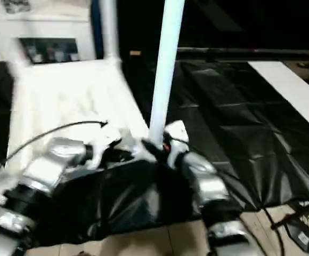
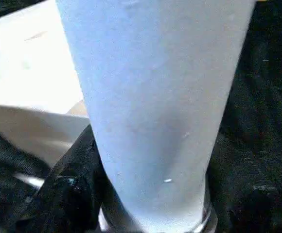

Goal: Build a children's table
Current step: Rotate leg to tighten

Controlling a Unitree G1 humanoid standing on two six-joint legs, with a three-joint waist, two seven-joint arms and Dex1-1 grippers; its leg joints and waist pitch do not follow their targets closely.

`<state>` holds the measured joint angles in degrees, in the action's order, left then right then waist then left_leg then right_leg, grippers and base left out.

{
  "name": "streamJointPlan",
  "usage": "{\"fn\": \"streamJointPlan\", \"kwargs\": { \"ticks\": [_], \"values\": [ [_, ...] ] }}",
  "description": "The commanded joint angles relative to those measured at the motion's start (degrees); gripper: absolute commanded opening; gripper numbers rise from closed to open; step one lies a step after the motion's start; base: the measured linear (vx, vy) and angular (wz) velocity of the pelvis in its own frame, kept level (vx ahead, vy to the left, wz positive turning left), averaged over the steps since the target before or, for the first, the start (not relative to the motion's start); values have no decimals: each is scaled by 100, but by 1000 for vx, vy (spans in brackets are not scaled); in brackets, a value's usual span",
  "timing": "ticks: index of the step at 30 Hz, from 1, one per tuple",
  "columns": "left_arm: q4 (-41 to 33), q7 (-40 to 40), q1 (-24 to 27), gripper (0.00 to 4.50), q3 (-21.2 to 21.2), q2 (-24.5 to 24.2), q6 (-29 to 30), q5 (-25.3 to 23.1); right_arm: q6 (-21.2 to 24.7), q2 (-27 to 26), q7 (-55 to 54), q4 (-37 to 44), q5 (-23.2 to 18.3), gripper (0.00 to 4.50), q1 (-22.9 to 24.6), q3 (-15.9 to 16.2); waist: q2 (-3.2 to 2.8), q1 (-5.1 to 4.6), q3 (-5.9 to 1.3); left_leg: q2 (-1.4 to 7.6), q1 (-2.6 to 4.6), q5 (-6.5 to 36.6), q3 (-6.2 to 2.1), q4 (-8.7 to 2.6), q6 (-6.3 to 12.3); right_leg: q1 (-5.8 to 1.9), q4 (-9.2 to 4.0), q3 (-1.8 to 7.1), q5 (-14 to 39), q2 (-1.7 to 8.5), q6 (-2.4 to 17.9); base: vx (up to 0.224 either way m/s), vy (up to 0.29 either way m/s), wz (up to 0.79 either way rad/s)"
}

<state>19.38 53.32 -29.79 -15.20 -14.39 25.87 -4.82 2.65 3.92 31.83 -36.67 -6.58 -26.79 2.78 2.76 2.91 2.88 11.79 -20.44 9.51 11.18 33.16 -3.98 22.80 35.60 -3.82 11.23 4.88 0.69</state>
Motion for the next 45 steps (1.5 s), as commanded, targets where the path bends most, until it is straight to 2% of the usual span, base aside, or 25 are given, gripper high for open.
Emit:
{"fn": "streamJointPlan", "kwargs": {
  "ticks": [1, 4, 5, 6, 8, 10, 14, 15, 16, 17, 18, 19, 21, 22, 23, 25, 26, 28, 30, 34, 39, 41, 42, 45],
  "values": [
    [-352, 90, -19, 0, -328, 413, -6, 206, 157, -247, -57, -229, 326, 252, 30, 419, -63, 31, -318, 147, 32, 1852, -126, -420, -97, -192, -568, 259, 1994, 322, 859, 0, 0, 0],
    [-329, 32, -23, 0, -365, 506, -102, 264, -26, -259, -98, -150, 355, 252, 40, 373, -77, 32, -330, 147, 36, 1760, -106, -411, -42, -194, -539, 265, 1573, 299, 953, 0, 0, 0],
    [-225, 36, -68, 0, -348, 484, -191, 271, -56, -247, 2, -117, 261, 307, 38, 318, -79, 28, -331, 147, 23, 1713, -106, -418, -21, -210, -525, 262, 1446, 294, 981, 0, 0, 0],
    [-142, 59, -110, 0, -329, 449, -260, 278, -39, -218, 136, -80, 173, 307, 38, 297, -99, 35, -335, 143, 27, 1695, -103, -416, -13, -215, -526, 261, 1401, 295, 992, 0, 0, 0],
    [-98, 82, -131, 0, -309, 421, -305, 291, -27, -171, 206, -44, 169, 341, 49, 315, -92, 48, -337, 143, 27, 1628, -94, -412, 21, -221, -526, 263, 1293, 296, 1022, 0, 0, 0],
    [-204, 219, -108, 0, -272, 328, -261, 324, -103, -17, 391, 54, 253, 341, 76, 449, -73, 63, -350, 150, 27, 1513, -85, -402, 34, -226, -502, 262, 1096, 291, 1073, 0, 0, 0],
    [-210, 556, -91, 0, -287, 124, -431, 367, -184, 262, 1022, 183, 223, 341, 107, 621, -90, 87, -363, 153, 10, 1274, -81, -388, 137, -259, -456, 256, 649, 290, 1184, 0, 0, 0],
    [-181, 827, -75, 0, -315, -6, -619, 419, -209, 430, 1480, 282, 131, 341, 146, 698, -35, 79, -364, 154, 2, 1200, -68, -378, 190, -265, -439, 258, 508, 286, 1219, 0, 0, 0],
    [-180, 849, -73, 0, -317, -15, -627, 424, -211, 441, 1510, 289, 125, 341, 149, 703, -49, 100, -370, 145, 0, 1176, -77, -371, 231, -281, -432, 254, 486, 295, 1230, 0, 0, 0],
    [-188, 1299, -44, 0, -368, -216, -742, 533, -232, 681, 2158, 460, -22, 341, 206, 796, -47, 114, -359, 152, 1, 1165, -70, -364, 318, -278, -441, 254, 510, 302, 1244, 0, 0, 0],
    [-188, 1299, -44, 0, -368, -216, -742, 533, -232, 681, 2158, 460, -22, 341, 206, 796, -54, 123, -358, 160, 8, 1179, -65, -364, 330, -273, -437, 256, 546, 304, 1251, 0, 0, 0],
    [-216, 1616, -25, 0, -406, -348, -814, 616, -205, 848, 2647, 615, -143, 341, 256, 874, -25, 138, -345, 172, 17, 1231, -57, -366, 338, -255, -454, 263, 636, 308, 1257, 0, 0, 0],
    [-225, 1731, -19, 0, -417, -390, -869, 649, -181, 910, 2840, 678, -190, 341, 278, 909, -48, 197, -337, 182, 30, 1281, -62, -379, 311, -247, -464, 263, 850, 319, 1215, 0, 0, 0],
    [-201, 1913, -41, 0, -458, -490, -958, 662, -105, 1069, 3282, 817, -288, 327, 325, 1006, -12, 222, -336, 184, 43, 1319, -61, -380, 300, -241, -465, 262, 935, 320, 1212, 0, 0, 0],
    [-154, 2048, -78, 0, -498, -579, -1013, 645, -11, 1214, 3700, 942, -389, 317, 361, 1097, -7, 234, -326, 190, 57, 1358, -51, -382, 301, -225, -476, 266, 986, 310, 1202, 0, 0, 0],
    [-91, 2148, -120, 0, -536, -645, -1082, 606, 79, 1320, 4022, 1021, -465, 317, 375, 1168, -12, 253, -320, 206, 62, 1388, -49, -390, 260, -208, -471, 271, 1046, 324, 1209, 0, 0, 0],
    [-12, 2279, -176, 0, -592, -721, -1149, 558, 136, 1445, 4364, 1080, -496, 307, 380, 1283, 1, 266, -321, 196, 61, 1405, -54, -389, 261, -220, -478, 263, 1096, 321, 1204, 0, 0, 0],
    [115, 2385, -268, 0, -651, -787, -1205, 493, 149, 1561, 4708, 1063, -452, 291, 360, 1429, -17, 318, -316, 202, 43, 1396, -47, -387, 255, -224, -473, 262, 1184, 328, 1151, 0, 0, 0],
    [209, 2430, -334, 0, -674, -806, -1249, 468, 100, 1618, 4865, 990, -360, 270, 336, 1506, -3, 352, -320, 206, 60, 1395, -39, -382, 224, -205, -476, 270, 1218, 341, 1141, 0, 0, 0],
    [321, 2471, -370, 0, -672, -791, -1324, 449, 113, 1651, 5003, 943, -348, 249, 313, 1551, -3, 371, -323, 198, 32, 1416, -64, -389, 147, -229, -487, 264, 1471, 369, 1062, 0, 0, 0],
    [291, 2465, -295, 0, -615, -762, -1308, 545, 193, 1608, 4975, 1034, -430, 246, 385, 1530, -9, 356, -339, 193, 26, 1325, -64, -380, 160, -232, -468, 259, 1288, 354, 1104, 0, 0, 0],
    [335, 2247, -288, 0, -511, -685, -1243, 590, 297, 1431, 4605, 1019, -483, 246, 438, 1334, 52, 345, -337, 192, 20, 1285, -56, -374, 190, -233, -465, 253, 1269, 344, 1116, 0, 0, 0],
    [335, 2247, -288, 0, -511, -685, -1243, 590, 297, 1431, 4605, 1019, -483, 246, 438, 1334, 33, 351, -334, 191, 19, 1272, -57, -375, 188, -230, -459, 257, 1282, 352, 1111, 0, 0, 0],
    [366, 1812, -283, 0, -358, -545, -1119, 585, 269, 1160, 3871, 871, -423, 244, 447, 1093, 37, 327, -317, 189, 32, 1473, -76, -401, 91, -209, -507, 252, 1668, 365, 1008, 0, 0, 0]
  ]
}}
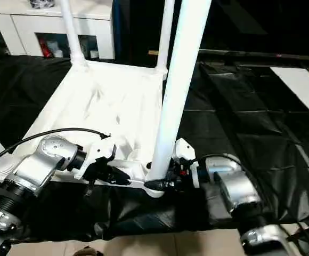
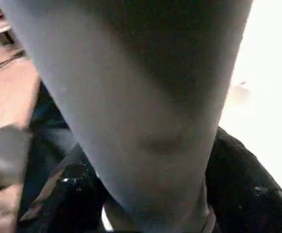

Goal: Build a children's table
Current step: Rotate leg to tighten

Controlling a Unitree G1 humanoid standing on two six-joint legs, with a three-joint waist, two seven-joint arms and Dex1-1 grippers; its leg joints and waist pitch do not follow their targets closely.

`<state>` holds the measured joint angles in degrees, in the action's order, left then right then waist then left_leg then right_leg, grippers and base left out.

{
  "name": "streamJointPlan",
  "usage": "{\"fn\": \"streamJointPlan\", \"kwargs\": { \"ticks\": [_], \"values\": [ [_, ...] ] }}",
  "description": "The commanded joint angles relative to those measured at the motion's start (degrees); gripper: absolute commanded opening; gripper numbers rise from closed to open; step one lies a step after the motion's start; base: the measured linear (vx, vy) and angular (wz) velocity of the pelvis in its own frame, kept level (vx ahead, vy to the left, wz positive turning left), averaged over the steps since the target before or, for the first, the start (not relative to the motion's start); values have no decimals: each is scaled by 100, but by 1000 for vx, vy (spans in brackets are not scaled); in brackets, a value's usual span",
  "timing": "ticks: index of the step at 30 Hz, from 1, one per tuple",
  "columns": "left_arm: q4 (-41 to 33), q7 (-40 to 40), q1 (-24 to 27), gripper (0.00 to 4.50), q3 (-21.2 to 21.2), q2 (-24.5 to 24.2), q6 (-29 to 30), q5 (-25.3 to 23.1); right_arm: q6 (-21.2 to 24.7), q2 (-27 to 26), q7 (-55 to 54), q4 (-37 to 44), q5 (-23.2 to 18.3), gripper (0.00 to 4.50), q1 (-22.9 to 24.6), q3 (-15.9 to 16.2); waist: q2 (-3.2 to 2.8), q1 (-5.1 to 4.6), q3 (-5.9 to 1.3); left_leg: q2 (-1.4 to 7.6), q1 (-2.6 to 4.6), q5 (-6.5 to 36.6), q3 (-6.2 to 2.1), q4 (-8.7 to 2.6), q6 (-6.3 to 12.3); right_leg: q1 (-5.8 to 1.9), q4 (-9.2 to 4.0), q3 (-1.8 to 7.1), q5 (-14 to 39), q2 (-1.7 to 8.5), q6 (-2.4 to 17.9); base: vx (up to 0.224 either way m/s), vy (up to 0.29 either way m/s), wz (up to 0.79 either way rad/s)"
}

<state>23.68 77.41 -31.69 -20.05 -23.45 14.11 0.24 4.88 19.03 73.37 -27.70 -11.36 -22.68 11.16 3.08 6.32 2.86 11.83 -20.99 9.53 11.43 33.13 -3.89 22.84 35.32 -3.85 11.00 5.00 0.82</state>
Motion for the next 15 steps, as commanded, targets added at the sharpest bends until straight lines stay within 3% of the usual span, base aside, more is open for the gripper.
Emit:
{"fn": "streamJointPlan", "kwargs": {
  "ticks": [1, 5, 6, 8, 11, 13, 15],
  "values": [
    [-52, -786, -83, 0, 166, 414, 83, 45, 22, -494, -723, -199, 128, 244, -13, 139, -18, -23, -318, 188, 100, 1547, -109, -407, 9, -197, -490, 260, 1843, 363, 952, 0, 0, 0],
    [-232, -1445, 55, 0, 269, 642, 376, -91, -203, -962, -2362, -914, 479, 243, -228, -155, 7, -168, -297, 169, 65, 1887, -166, -444, -197, -208, -550, 221, 2555, 385, 740, 0, 0, 0],
    [-433, -1655, 137, 0, 279, 768, 617, -119, -157, -1163, -2918, -1119, 547, 242, -304, -234, -3, -219, -278, 154, 18, 1931, -194, -469, -232, -233, -570, 199, 2791, 382, 624, -46, 16, -19],
    [-649, -1836, 218, 0, 262, 914, 834, -146, -55, -1348, -3399, -1257, 623, 242, -367, -296, -32, -317, -290, 150, 32, 2103, -234, -469, -294, -216, -626, 174, 3137, 399, 483, -36, 13, -19],
    [-1057, -2133, 396, 0, 77, 1324, 1254, -186, 14, -1685, -3807, -1313, 683, 242, -417, -316, -14, -343, -275, 146, 101, 2227, -212, -447, -185, -146, -663, 211, 2967, 374, 545, 0, 0, 0],
    [-1091, -2197, 415, 0, 16, 1419, 1277, -172, -65, -1773, -3808, -1295, 699, 297, -416, -331, -22, -349, -275, 135, 116, 2322, -199, -445, -116, -124, -665, 217, 2859, 339, 581, 0, 0, 0],
    [-1087, -2192, 421, 0, -26, 1444, 1240, -157, -153, -1799, -3844, -1288, 743, 318, -419, -310, -38, -349, -283, 137, 126, 2358, -199, -452, -120, -117, -661, 216, 2716, 320, 612, 0, 0, 0]
  ]
}}
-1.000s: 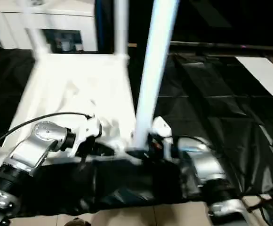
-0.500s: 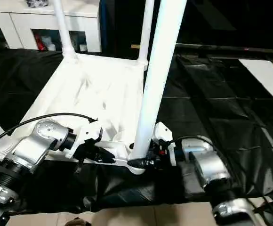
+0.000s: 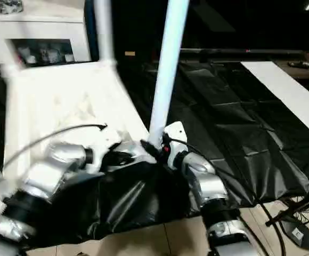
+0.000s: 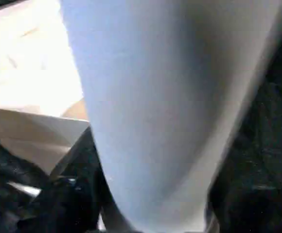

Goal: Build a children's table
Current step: Rotate leg to tighten

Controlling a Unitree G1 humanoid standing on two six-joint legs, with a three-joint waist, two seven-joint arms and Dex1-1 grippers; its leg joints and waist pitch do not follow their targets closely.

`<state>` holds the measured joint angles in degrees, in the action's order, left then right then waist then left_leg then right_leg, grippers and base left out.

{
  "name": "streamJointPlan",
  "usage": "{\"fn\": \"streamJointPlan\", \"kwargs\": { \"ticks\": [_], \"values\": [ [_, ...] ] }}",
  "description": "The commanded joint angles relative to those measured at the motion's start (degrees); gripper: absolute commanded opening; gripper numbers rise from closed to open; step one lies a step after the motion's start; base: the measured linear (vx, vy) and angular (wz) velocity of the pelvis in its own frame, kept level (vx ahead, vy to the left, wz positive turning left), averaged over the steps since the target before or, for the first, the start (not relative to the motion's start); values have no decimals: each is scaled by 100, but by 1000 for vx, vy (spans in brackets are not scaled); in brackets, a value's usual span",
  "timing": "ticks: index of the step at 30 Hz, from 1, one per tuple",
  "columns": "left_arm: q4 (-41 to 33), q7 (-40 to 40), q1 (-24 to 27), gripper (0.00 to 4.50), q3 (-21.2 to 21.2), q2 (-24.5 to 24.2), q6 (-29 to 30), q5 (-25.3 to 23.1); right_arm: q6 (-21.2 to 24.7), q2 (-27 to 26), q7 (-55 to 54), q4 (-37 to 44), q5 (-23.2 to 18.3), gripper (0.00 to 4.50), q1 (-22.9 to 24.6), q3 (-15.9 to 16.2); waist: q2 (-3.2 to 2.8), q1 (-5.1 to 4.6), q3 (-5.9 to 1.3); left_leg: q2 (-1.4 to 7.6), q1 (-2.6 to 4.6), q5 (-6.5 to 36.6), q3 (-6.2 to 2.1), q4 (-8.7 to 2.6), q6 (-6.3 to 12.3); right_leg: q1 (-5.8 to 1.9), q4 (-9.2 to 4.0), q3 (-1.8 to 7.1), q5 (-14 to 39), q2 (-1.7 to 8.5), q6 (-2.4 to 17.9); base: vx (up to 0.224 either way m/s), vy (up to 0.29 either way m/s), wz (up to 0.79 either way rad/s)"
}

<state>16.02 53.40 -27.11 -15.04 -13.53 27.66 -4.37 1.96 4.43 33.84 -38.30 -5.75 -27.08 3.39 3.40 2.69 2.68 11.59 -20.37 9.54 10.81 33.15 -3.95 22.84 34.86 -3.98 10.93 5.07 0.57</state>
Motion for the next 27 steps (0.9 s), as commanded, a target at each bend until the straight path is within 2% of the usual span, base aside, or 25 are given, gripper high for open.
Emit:
{"fn": "streamJointPlan", "kwargs": {
  "ticks": [1, 5, 7, 10, 12, 15, 17, 19, 22, 23, 24, 25, 27],
  "values": [
    [-309, 215, -50, 0, -532, 438, -137, 304, 70, -321, 38, -240, 229, 318, 3, 485, -85, 22, -274, 164, 70, 2329, -126, -450, -108, -116, -601, 243, 2538, 313, 703, 0, 0, 0],
    [-158, 230, -190, 0, -443, 325, -239, 256, -265, -94, -51, -195, 489, 367, -61, 660, -84, 46, -291, 156, 41, 2116, -99, -442, -43, -153, -549, 257, 2084, 298, 813, 0, 0, 0],
    [-99, 295, -216, 0, -439, 266, -341, 222, -298, -28, 167, -140, 356, 380, -48, 588, -82, 57, -292, 155, 18, 2016, -98, -448, -8, -178, -532, 260, 1970, 298, 841, 0, 0, 0],
    [1, 562, -242, 0, -440, 95, -490, 238, -397, 217, 858, -45, 214, 380, 12, 535, -85, 85, -301, 158, 19, 1947, -85, -434, 76, -194, -522, 265, 1826, 297, 887, 0, 0, 0],
    [49, 776, -263, 0, -446, -38, -555, 271, -399, 362, 1329, 96, 99, 380, 59, 554, -104, 98, -312, 169, 9, 1776, -77, -425, 134, -212, -478, 271, 1472, 290, 1008, 0, 0, 0],
    [165, 1473, -274, 0, -514, -377, -916, 376, -347, 704, 2380, 487, -123, 380, 171, 747, -147, 121, -317, 159, 14, 1570, -58, -410, 216, -232, -443, 269, 1058, 267, 1167, 0, 0, 0],
    [201, 1762, -298, 0, -521, -487, -1058, 455, -256, 906, 2887, 698, -265, 380, 237, 880, -131, 145, -317, 170, 30, 1502, -44, -403, 294, -238, -432, 270, 902, 261, 1233, 0, 0, 0],
    [230, 1952, -332, 0, -510, -546, -1098, 525, -173, 1054, 3250, 853, -380, 380, 284, 963, -144, 193, -319, 190, 45, 1464, -38, -405, 287, -240, -409, 273, 861, 275, 1291, 0, 0, 0],
    [379, 2113, -416, 0, -538, -645, -1234, 509, -52, 1255, 3800, 1036, -466, 380, 349, 1095, -134, 258, -313, 198, 79, 1554, -17, -400, 269, -220, -419, 270, 989, 265, 1300, 0, 0, 0],
    [492, 2175, -481, 0, -544, -684, -1302, 485, 5, 1372, 4104, 1111, -459, 380, 379, 1190, -135, 263, -298, 203, 53, 1605, -17, -417, 214, -227, -428, 269, 1130, 279, 1282, 0, 0, 0],
    [564, 2240, -533, 0, -552, -718, -1327, 473, 38, 1464, 4330, 1164, -432, 354, 402, 1283, -131, 276, -304, 203, 63, 1624, -18, -414, 197, -232, -431, 265, 1197, 280, 1257, 0, 0, 0],
    [649, 2374, -605, 0, -589, -775, -1361, 473, 82, 1554, 4546, 1207, -391, 354, 418, 1396, -120, 290, -296, 207, 69, 1681, -11, -413, 188, -218, -443, 270, 1343, 288, 1224, 0, 0, 0],
    [698, 2412, -634, 0, -585, -772, -1393, 472, 91, 1557, 4575, 1208, -386, 341, 413, 1421, -118, 298, -294, 210, 55, 1694, -20, -419, 152, -225, -451, 277, 1495, 313, 1171, 0, 0, 0]
  ]
}}
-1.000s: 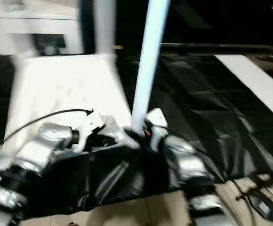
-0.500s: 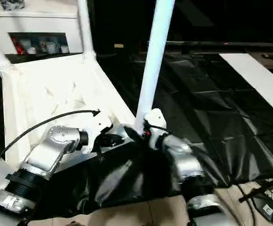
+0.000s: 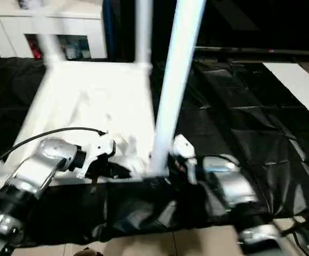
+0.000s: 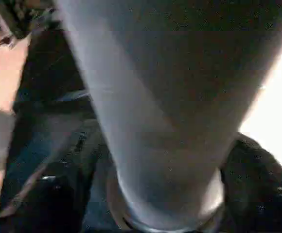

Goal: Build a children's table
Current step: Rotate leg to tighten

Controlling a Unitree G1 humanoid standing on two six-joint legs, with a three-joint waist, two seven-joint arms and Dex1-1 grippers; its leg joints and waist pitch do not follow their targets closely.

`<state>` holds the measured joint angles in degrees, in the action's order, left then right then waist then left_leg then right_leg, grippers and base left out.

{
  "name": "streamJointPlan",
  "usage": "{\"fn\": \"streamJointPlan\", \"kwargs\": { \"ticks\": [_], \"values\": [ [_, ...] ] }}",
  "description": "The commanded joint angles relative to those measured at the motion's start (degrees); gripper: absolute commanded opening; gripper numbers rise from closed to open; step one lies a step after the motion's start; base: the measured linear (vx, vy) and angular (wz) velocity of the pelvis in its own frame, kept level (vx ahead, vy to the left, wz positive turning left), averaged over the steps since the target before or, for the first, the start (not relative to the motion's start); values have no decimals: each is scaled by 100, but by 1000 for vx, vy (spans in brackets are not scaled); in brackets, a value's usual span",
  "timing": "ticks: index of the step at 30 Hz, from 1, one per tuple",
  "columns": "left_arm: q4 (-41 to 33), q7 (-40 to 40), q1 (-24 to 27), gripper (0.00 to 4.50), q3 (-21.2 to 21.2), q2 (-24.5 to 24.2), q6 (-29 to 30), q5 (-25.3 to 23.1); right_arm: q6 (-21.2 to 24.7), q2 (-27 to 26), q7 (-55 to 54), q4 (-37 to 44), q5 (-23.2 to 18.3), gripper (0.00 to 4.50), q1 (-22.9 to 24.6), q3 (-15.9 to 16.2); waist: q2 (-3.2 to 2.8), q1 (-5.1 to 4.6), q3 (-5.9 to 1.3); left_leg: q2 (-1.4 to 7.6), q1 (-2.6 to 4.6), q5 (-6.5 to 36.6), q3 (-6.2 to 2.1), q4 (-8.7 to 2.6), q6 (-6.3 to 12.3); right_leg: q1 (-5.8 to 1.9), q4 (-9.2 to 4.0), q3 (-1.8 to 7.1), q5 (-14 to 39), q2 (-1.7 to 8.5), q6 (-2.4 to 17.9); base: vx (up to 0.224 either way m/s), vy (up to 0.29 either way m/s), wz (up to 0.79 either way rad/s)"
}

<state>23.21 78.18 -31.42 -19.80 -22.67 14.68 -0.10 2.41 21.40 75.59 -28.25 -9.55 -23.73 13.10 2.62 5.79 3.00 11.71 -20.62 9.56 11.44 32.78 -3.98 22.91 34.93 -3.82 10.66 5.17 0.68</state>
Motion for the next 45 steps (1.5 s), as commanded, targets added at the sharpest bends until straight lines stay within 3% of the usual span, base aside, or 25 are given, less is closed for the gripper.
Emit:
{"fn": "streamJointPlan", "kwargs": {
  "ticks": [1, 3, 7, 13, 17, 19, 20, 21, 22, 23, 24, 27, 31, 32, 34, 35, 36, 38, 40, 45],
  "values": [
    [13, -47, -220, 0, -101, 150, -121, 44, 54, -143, 406, 201, -7, 330, 74, 459, -37, -11, -328, 197, 79, 1688, -84, -384, 145, -232, -461, 261, 1551, 307, 1146, 0, 0, 0],
    [40, -58, -230, 0, -82, 178, -139, 36, 57, -159, 412, 215, 34, 310, 79, 530, 1, -5, -330, 189, 62, 1643, -94, -379, 133, -238, -469, 259, 1694, 324, 1083, 0, 0, 0],
    [112, -77, -240, 0, -87, 201, -182, 30, 104, -180, 485, 223, 51, 279, 102, 592, 14, 3, -333, 191, 57, 1551, -100, -378, 149, -233, -464, 254, 1686, 323, 1063, 0, 0, 0],
    [142, -150, -180, 0, -67, 171, -223, 33, 231, -328, 405, 128, -31, 263, 84, 496, -1, 5, -335, 187, 55, 1528, -96, -376, 157, -236, -453, 252, 1594, 316, 1092, 0, 0, 0],
    [145, -731, -173, 0, 140, 274, -55, -46, 203, -678, -785, -197, 99, 261, 23, 105, 8, -15, -322, 188, 64, 1604, -105, -389, 88, -209, -477, 256, 1890, 335, 1012, 0, 0, 0],
    [118, -1051, -167, 0, 218, 346, 33, -113, 80, -859, -1544, -444, 289, 258, -58, -50, 8, -60, -306, 178, 60, 1778, -134, -410, -31, -210, -509, 236, 2267, 344, 906, 0, 0, 0],
    [80, -1219, -157, 0, 260, 403, 120, -134, 122, -953, -1917, -553, 342, 256, -101, -143, 18, -125, -292, 170, 63, 1933, -155, -423, -112, -201, -544, 225, 2657, 349, 768, 0, 0, 0],
    [-84, -1591, -105, 0, 334, 561, 359, -182, 213, -1187, -2757, -736, 415, 256, -173, -361, 13, -135, -292, 167, 58, 1953, -168, -430, -137, -205, -555, 216, 2765, 353, 718, 0, 0, 0],
    [-97, -1618, -100, 0, 338, 572, 373, -187, 218, -1203, -2810, -743, 419, 256, -175, -376, 13, -184, -285, 163, 55, 2022, -179, -439, -199, -191, -572, 209, 2923, 351, 644, 0, 0, 0],
    [-266, -1882, -30, 0, 368, 715, 561, -228, 323, -1425, -3390, -767, 412, 255, -173, -545, 59, -223, -288, 154, 62, 2066, -190, -433, -203, -187, -598, 197, 3097, 352, 553, 0, 0, 0],
    [-342, -1981, 3, 0, 376, 782, 645, -238, 395, -1538, -3625, -752, 403, 254, -162, -629, 49, -254, -297, 157, 64, 2072, -191, -426, -188, -177, -603, 210, 3091, 358, 534, 0, 0, 0],
    [-667, -2341, 169, 0, 363, 1070, 955, -297, 477, -1939, -4387, -597, 479, 253, -72, -766, 91, -284, -297, 164, 60, 1985, -171, -424, -123, -147, -600, 229, 2925, 341, 550, 0, 0, 0],
    [-947, -2549, 370, 0, 269, 1354, 1211, -236, 426, -2268, -4856, -455, 542, 253, 5, -781, 69, -314, -317, 153, 59, 1968, -148, -424, -70, -139, -569, 240, 2383, 290, 640, 0, 0, 0],
    [-930, -2537, 379, 0, 224, 1381, 1173, -209, 326, -2230, -4789, -375, 633, 253, 9, -647, 38, -316, -321, 152, 62, 1936, -141, -420, -44, -139, -551, 250, 2172, 280, 686, 0, 0, 0],
    [-844, -2509, 340, 0, 202, 1373, 1063, -202, 294, -2172, -4687, -312, 578, 253, -16, -651, 34, -316, -341, 150, 47, 1785, -126, -409, -9, -166, -511, 258, 1750, 267, 782, 0, 0, 0],
    [-816, -2486, 314, 0, 197, 1357, 1026, -197, 312, -2128, -4677, -296, 531, 309, -43, -694, 22, -309, -344, 144, 39, 1653, -114, -401, 25, -180, -483, 264, 1477, 259, 863, 0, 0, 0],
    [-806, -2437, 290, 0, 194, 1327, 1013, -178, 336, -2051, -4658, -294, 520, 323, -83, -718, 32, -309, -349, 142, 38, 1569, -104, -393, 59, -196, -471, 263, 1333, 258, 920, 0, 0, 0],
    [-798, -2378, 269, 0, 191, 1275, 973, -195, 306, -1928, -4644, -287, 604, 329, -129, -735, 36, -291, -361, 136, 23, 1374, -96, -374, 80, -222, -451, 263, 1169, 266, 967, 0, 0, 0],
    [-824, -2277, 277, 0, 184, 1201, 932, -195, 267, -1810, -4514, -239, 623, 367, -137, -739, 23, -278, -358, 141, 23, 1286, -86, -365, 112, -226, -432, 266, 1001, 257, 1027, 0, 0, 0],
    [-775, -1736, 240, 0, 151, 887, 727, -96, 230, -1294, -3461, 48, 483, 367, -98, -542, 45, -269, -352, 144, 22, 1278, -76, -351, 203, -250, -424, 265, 971, 250, 1065, 0, 0, 0]
  ]
}}
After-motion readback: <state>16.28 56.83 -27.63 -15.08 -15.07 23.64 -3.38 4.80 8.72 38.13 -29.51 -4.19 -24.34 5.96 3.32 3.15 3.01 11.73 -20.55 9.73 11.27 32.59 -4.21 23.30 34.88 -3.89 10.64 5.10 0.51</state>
